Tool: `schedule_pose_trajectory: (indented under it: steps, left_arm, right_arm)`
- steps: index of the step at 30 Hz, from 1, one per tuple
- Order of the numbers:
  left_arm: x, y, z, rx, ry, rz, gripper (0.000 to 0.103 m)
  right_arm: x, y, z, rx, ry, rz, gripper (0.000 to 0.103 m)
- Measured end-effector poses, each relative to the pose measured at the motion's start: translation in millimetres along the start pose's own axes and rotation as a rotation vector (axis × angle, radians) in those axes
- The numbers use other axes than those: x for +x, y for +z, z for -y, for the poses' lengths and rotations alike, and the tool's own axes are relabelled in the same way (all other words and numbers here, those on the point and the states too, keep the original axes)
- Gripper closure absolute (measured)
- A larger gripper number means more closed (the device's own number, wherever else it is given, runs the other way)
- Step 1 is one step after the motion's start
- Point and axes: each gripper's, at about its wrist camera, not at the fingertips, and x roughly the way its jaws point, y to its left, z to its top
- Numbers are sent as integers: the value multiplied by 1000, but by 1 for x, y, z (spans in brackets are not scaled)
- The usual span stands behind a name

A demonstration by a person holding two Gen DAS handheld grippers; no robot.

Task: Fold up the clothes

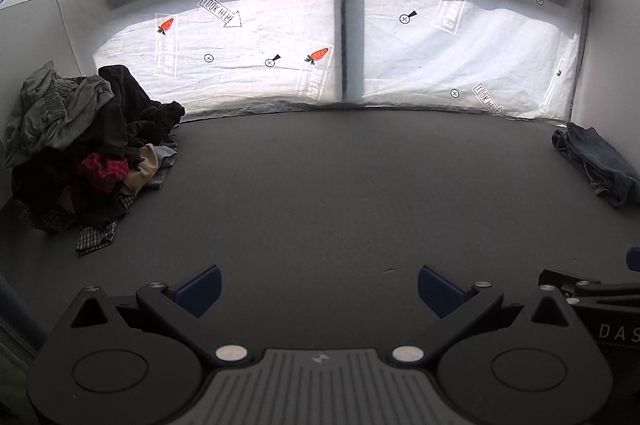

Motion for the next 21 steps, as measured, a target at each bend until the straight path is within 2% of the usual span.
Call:
schedule_pose_trajectory:
  steps: [21]
  left_arm:
    - [-21,0,-15,-6,53,57,0]
  right_arm:
    - [-8,0,-13,-6,21,28,1]
